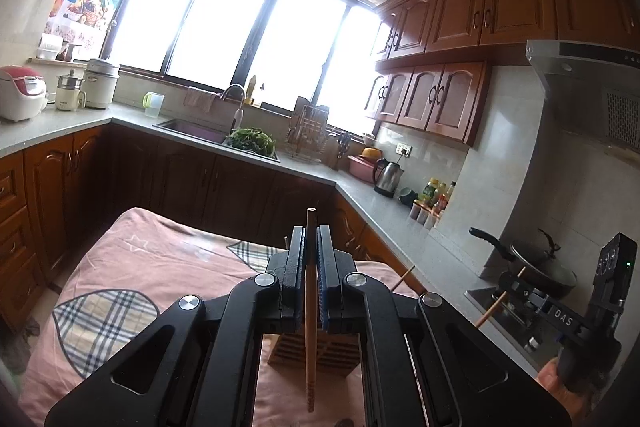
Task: Organize utensils
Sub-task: 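Lift both held chopsticks and carry them toward the wooden holder, then lower both chopsticks into the holder slots and open both grippers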
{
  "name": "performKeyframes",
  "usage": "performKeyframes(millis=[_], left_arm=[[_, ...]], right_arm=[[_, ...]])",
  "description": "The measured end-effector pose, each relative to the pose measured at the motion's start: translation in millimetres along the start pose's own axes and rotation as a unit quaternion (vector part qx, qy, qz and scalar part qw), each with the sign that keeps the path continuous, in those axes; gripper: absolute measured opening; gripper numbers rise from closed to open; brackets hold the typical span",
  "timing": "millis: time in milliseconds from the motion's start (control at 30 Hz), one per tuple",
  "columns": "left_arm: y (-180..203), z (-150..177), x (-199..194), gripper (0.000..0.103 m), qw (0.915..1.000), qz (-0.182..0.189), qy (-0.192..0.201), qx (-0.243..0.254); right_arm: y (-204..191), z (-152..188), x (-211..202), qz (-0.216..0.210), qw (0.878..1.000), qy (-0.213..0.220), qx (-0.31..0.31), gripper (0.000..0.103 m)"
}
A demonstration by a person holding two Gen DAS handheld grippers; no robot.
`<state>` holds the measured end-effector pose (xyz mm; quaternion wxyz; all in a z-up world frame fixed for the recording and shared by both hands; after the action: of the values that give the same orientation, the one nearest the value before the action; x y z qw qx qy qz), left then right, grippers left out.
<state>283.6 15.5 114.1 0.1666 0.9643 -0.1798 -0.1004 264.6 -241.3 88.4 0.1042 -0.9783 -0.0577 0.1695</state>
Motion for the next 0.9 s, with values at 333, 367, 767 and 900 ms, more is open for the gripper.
performKeyframes(millis=[333,367,767,900], left_arm=[[-3,-29,58,0.004,0.999,-0.009,0.043,0.002],[-4,-29,64,0.004,0.9989,-0.011,0.047,0.001],[-34,7,141,0.004,0.998,-0.039,0.033,-0.037],[-41,23,152,0.004,0.9979,-0.045,0.023,-0.04]], right_arm=[[6,-40,46,0.004,0.999,0.042,0.02,0.005],[7,-43,51,0.004,0.999,0.045,0.021,0.005],[13,-22,117,0.028,0.999,0.024,0.01,0.005],[22,-2,135,0.034,0.999,0.002,0.022,0.005]])
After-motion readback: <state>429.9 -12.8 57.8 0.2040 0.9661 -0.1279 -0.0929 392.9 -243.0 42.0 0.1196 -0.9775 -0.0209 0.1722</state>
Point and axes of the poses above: each gripper's, at about its wrist camera, not at the fingertips, and x roughly the way its jaws point, y to its right, z to its underside, the point moved 2 cm from there along x, roughly the way its jaws point, and after that the axes turned 7 degrees about z, right-handed, at the moved point
